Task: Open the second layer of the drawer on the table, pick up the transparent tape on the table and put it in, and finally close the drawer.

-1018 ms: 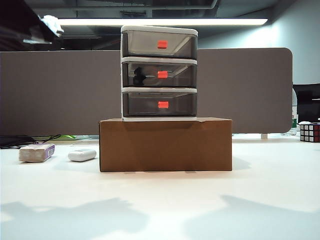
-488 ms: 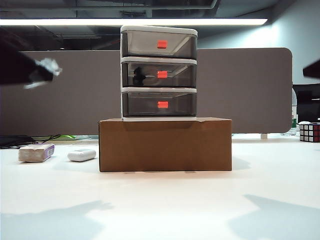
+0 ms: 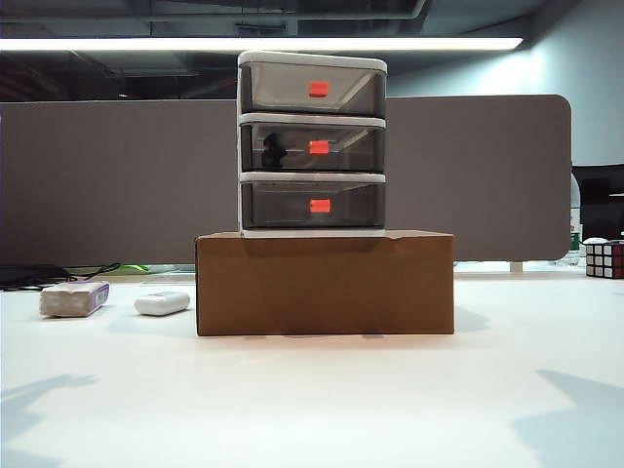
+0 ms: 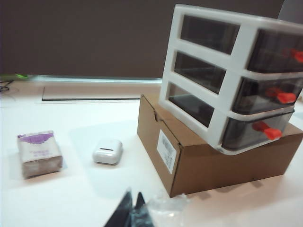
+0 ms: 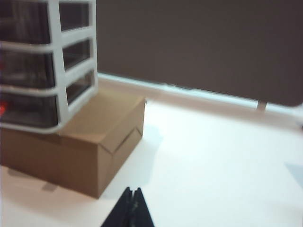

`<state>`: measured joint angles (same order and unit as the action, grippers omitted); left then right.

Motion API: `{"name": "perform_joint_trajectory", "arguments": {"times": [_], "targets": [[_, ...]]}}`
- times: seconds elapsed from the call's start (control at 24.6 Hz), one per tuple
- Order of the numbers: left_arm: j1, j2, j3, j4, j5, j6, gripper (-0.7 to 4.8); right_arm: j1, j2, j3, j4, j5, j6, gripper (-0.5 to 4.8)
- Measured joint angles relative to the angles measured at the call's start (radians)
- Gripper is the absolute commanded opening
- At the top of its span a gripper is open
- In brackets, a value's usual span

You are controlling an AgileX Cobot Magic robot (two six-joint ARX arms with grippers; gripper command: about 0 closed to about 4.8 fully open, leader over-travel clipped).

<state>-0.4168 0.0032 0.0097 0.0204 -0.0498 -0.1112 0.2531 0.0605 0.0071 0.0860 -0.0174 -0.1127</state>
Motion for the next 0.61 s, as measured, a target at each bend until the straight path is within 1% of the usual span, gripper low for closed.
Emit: {"name": "perform_joint_trajectory", "arguments": {"times": [0.04, 0.12, 0.16, 0.2, 0.28, 0.41, 0.45, 0.49, 0.57, 0.61], "targets": [[0.023, 0.0, -0.003, -0.003, 0.042, -0.013, -0.06, -0.03, -0.029, 0.0, -0.018, -0.037, 0.0, -0.05], [0.022, -0.002, -0.002, -0.004, 0.068, -0.004, -0.06, -0.061, -0.056, 0.0, -0.048, -0.06, 0.0, -0.05], [0.02, -0.002, -0.003, -0.002, 0.053, 0.009, -0.06, -0.068, -0.058, 0.0, -0.055, -0.059, 0.0, -0.05], [0.021, -0.002, -0.003, -0.005, 0.01, 0.025, -0.06, -0.081, -0.059, 0.0, -0.055, -0.059, 0.0, -0.05], [0.024, -0.002, -0.003, -0.003, -0.026, 0.044, -0.06, -0.092, -0.059, 0.0, -0.053, -0.056, -0.001, -0.05], [0.054, -0.002, -0.003, -0.005, -0.024, 0.084, -0.06, -0.115, -0.059, 0.0, -0.053, -0.055, -0.013, -0.05], [0.1, -0.002, -0.003, -0.005, -0.004, 0.09, -0.06, -0.126, -0.059, 0.0, -0.053, -0.055, -0.017, -0.05], [0.122, -0.002, -0.003, -0.005, 0.011, 0.093, -0.06, -0.134, -0.059, 0.0, -0.053, -0.055, -0.019, -0.05], [0.2, -0.002, -0.003, 0.01, 0.081, 0.092, -0.06, -0.161, -0.059, 0.0, -0.051, -0.058, -0.023, -0.05], [0.254, -0.002, -0.003, 0.021, 0.119, 0.089, -0.06, -0.176, -0.059, 0.0, -0.051, -0.067, -0.024, -0.05]]}}
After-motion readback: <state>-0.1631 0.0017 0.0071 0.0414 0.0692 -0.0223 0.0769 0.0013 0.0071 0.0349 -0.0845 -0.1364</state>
